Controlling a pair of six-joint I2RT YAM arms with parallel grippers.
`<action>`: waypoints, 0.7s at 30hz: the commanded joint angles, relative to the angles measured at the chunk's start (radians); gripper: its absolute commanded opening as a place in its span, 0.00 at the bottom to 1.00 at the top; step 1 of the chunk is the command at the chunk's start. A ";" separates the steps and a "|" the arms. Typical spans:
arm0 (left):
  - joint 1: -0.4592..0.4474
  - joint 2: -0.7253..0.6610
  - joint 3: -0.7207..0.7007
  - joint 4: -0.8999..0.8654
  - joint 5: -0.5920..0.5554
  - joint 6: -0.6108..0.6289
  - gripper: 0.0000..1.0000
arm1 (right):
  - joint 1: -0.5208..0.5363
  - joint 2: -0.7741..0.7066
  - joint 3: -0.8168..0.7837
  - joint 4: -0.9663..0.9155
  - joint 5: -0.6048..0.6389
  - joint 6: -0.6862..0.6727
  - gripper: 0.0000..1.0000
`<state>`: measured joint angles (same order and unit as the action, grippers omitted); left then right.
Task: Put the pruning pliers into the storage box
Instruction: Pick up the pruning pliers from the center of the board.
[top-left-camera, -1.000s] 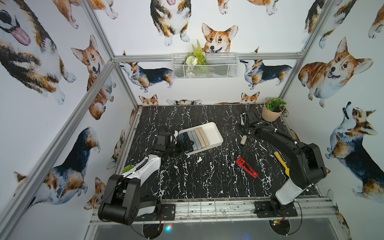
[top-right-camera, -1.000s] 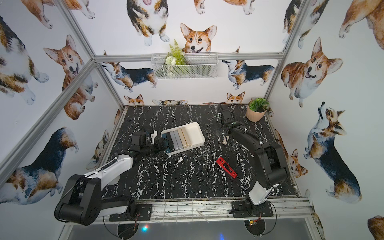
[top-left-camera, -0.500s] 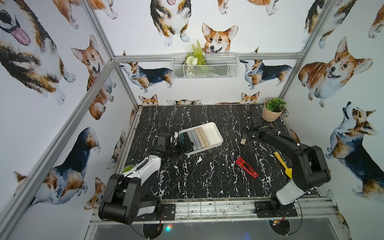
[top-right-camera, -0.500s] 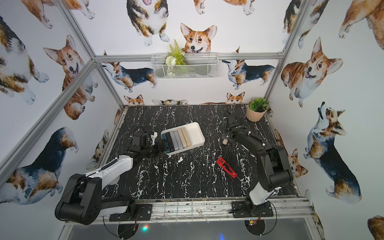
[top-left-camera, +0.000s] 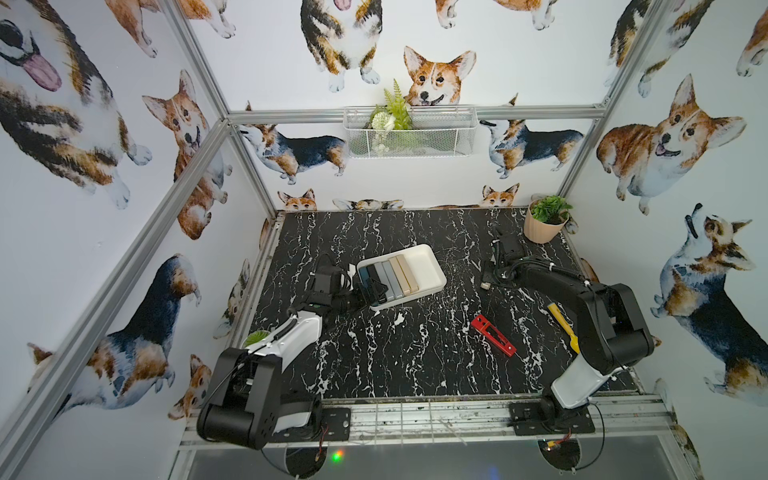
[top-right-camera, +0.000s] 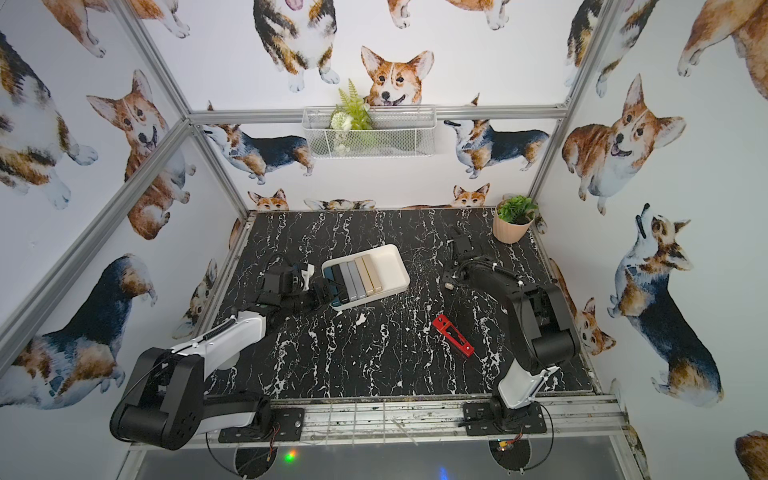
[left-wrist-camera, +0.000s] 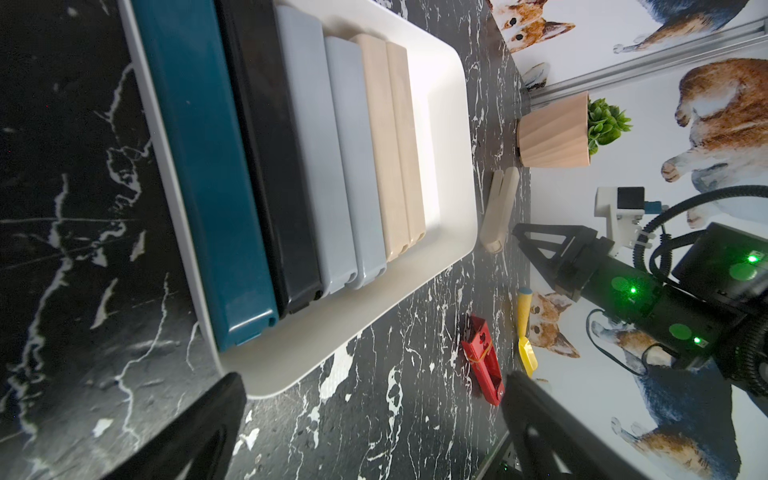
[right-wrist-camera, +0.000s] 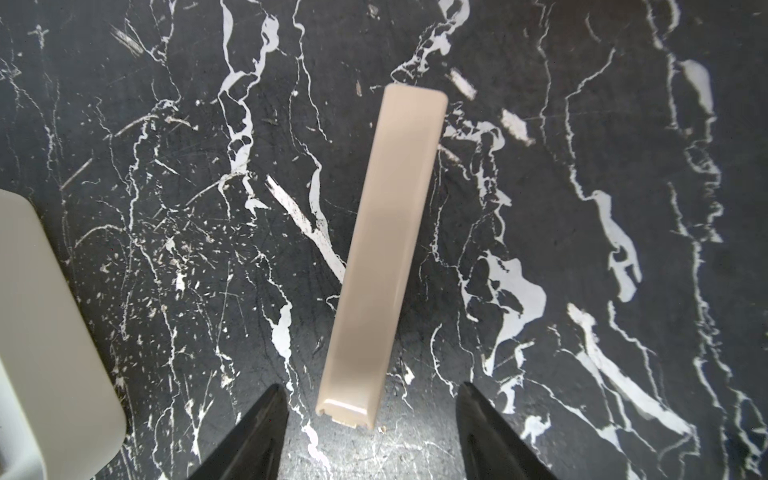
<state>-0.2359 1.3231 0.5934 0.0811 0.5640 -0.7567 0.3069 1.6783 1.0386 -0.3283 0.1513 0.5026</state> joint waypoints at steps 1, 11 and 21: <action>0.001 -0.006 -0.001 0.012 0.005 -0.005 1.00 | -0.001 0.015 0.000 0.043 -0.023 0.024 0.67; 0.001 -0.002 0.007 0.009 0.005 -0.007 1.00 | -0.007 0.055 -0.003 0.065 -0.018 0.024 0.64; 0.001 0.000 0.019 -0.002 0.006 -0.005 1.00 | -0.012 0.097 0.008 0.086 -0.027 0.022 0.54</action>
<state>-0.2359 1.3228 0.6041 0.0784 0.5640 -0.7624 0.2947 1.7679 1.0397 -0.2733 0.1242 0.5034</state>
